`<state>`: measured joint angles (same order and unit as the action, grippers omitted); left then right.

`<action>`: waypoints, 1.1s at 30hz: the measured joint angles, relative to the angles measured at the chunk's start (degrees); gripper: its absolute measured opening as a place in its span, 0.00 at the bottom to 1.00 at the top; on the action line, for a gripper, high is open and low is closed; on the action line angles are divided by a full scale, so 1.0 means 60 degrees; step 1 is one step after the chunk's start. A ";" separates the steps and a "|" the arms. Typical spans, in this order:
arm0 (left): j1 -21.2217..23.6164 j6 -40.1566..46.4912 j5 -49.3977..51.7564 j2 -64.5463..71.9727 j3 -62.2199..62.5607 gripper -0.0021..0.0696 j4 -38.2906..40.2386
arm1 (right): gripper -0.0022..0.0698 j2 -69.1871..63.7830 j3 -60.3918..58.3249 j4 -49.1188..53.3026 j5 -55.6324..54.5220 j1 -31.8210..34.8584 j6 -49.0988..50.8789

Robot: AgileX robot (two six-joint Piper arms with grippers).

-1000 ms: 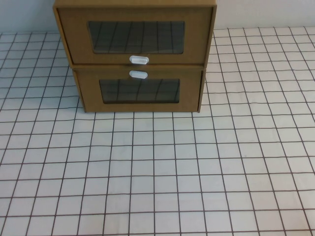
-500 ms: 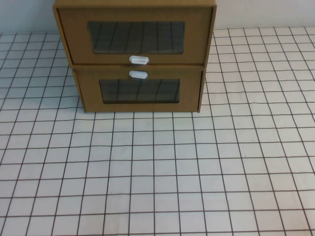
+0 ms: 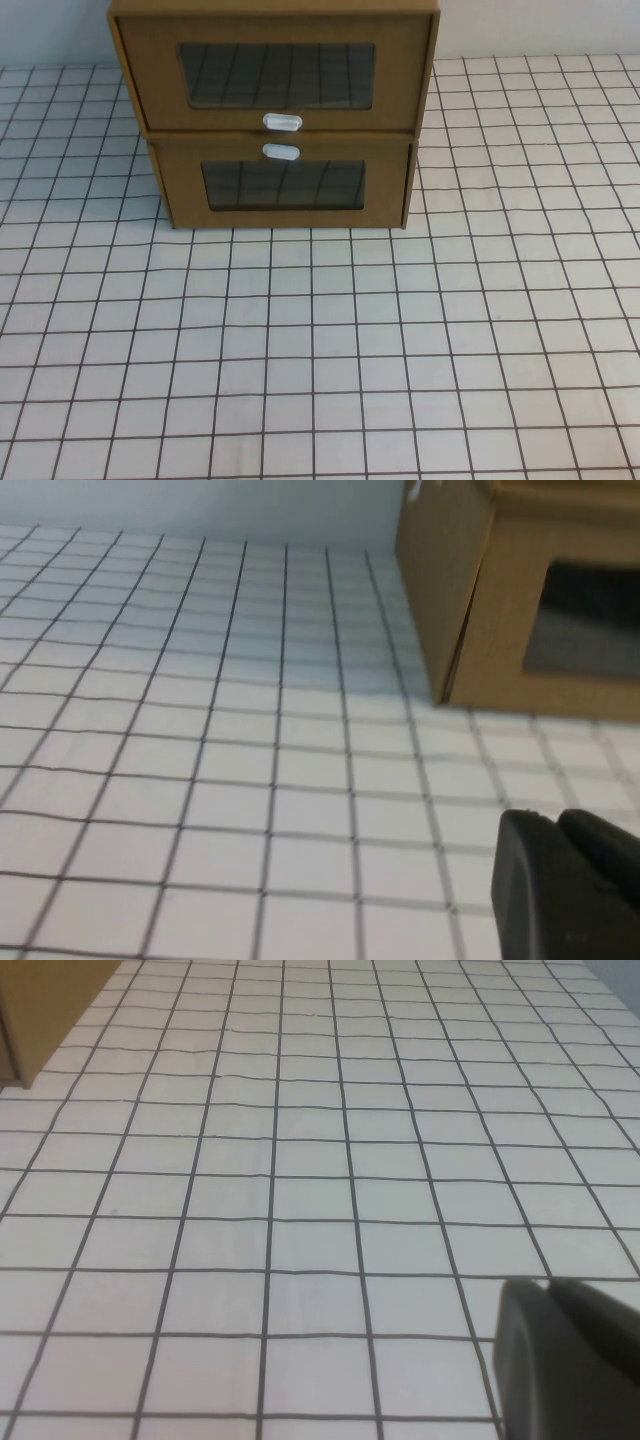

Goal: Open the shoe box
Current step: 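Pull the top drawer of the cardboard box fully open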

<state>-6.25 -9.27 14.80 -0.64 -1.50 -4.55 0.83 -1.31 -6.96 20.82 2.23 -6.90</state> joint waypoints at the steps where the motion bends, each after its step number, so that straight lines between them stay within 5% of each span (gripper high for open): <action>1: 0.0000 -0.0661 -0.0354 0.0000 0.0000 0.03 0.0138 | 0.01 0.0000 0.0000 0.0000 0.0000 0.0000 0.0000; 5: 0.0000 -0.2649 -0.1739 0.0000 0.0000 0.03 0.0399 | 0.01 0.0000 0.0000 0.0000 0.0000 0.0000 0.0000; 10: 0.0000 -0.3228 -0.2590 0.0000 0.0000 0.03 0.0435 | 0.01 0.0000 0.0000 0.0000 0.0000 0.0000 0.0000; 17: 0.0000 -0.4069 -0.0379 0.0249 0.0840 0.03 0.0469 | 0.01 0.0000 0.0000 0.0000 0.0000 0.0000 0.0000; 21: 0.0000 -0.2876 0.1628 0.1406 0.2528 0.03 0.0698 | 0.01 0.0000 0.0000 0.0000 0.0000 0.0000 0.0000; 33: 0.0000 0.3927 0.4675 0.7117 0.8120 0.03 0.3801 | 0.01 0.0000 0.0000 0.0000 0.0000 0.0000 0.0000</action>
<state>-6.25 14.29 42.85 42.06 47.22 18.26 0.83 -1.31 -6.96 20.82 2.23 -6.90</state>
